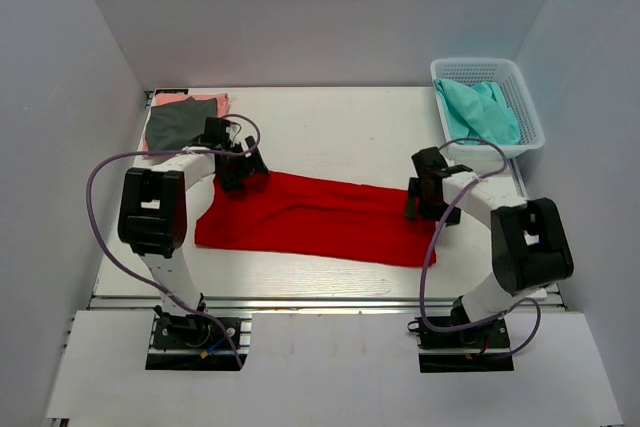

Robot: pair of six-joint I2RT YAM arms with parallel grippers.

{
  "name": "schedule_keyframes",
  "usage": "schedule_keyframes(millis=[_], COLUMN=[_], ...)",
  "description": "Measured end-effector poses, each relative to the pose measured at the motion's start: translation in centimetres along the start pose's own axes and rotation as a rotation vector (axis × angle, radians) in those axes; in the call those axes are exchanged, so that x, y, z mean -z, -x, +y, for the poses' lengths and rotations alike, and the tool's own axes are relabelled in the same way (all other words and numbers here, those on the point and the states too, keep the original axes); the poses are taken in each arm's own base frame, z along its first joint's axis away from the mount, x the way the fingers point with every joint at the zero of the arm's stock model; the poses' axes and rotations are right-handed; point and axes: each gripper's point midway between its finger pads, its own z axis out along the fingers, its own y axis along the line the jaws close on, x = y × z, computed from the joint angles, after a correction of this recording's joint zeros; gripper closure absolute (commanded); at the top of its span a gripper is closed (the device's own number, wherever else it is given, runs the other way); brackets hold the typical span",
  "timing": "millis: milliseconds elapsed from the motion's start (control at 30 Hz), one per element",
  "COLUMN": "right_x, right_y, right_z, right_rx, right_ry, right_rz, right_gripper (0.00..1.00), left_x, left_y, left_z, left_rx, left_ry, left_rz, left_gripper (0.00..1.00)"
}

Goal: Fold and stack the t-shirts
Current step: Fold the tshirt

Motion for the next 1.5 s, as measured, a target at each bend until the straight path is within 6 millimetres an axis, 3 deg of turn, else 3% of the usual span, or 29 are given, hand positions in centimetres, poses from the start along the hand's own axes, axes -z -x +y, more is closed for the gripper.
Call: schedule_keyframes(millis=[100,200,300,367,467,633,767,900,1067,1500], right_x=[0.9,1.7,2.6,3.4,5.3,8.6,8.8,6.8,4.9,8.5], right_y=[-1.8,-2.2,-1.9,-1.1,0.6,3.2,3.6,1.8,-1.9,-7.0], right_z=[-2.5,-3.9,-4.4,-3.7,-1.1,4.6,8.9,12.3,15.9,25.0], right_rx=[-0.066,-0.105,-0.106,-0.083,-0.032,0.072,0.159,0.235,0.309,0.562], right_ry=[-0.063,-0.099,-0.098,-0.032,0.168,0.53,0.731,0.823,0.9,1.176], right_rz=[0.049,0.059,0.038,0.0,-0.109,-0.283,-0.296,-0.214,-0.092,0.018], right_gripper=[0.09,0.09,0.09,0.09,0.09,0.09,0.09,0.09,0.09,0.09], left_x=[-0.8,-1.8,-3.3,-4.5,-6.4,-11.0,-14.0,-15.3,-16.2,-16.6], left_y=[1.3,3.0,5.2,6.6,9.0,13.6,14.3,13.8,13.7,14.9], left_z=[-0.3,-0.9,-2.2,-3.7,-6.0,-12.7,-18.4,-21.9,-24.6,-28.1], left_rx=[-0.002,-0.022,-0.065,-0.101,-0.168,-0.358,-0.481,-0.491,-0.447,-0.289], left_ry=[0.011,0.012,-0.02,-0.075,-0.163,-0.357,-0.544,-0.694,-0.805,-0.854], left_rz=[-0.001,0.001,-0.012,-0.024,-0.044,-0.124,-0.207,-0.271,-0.348,-0.531], left_gripper=[0.0,0.0,0.0,0.0,0.0,0.0,0.0,0.0,0.0,0.0])
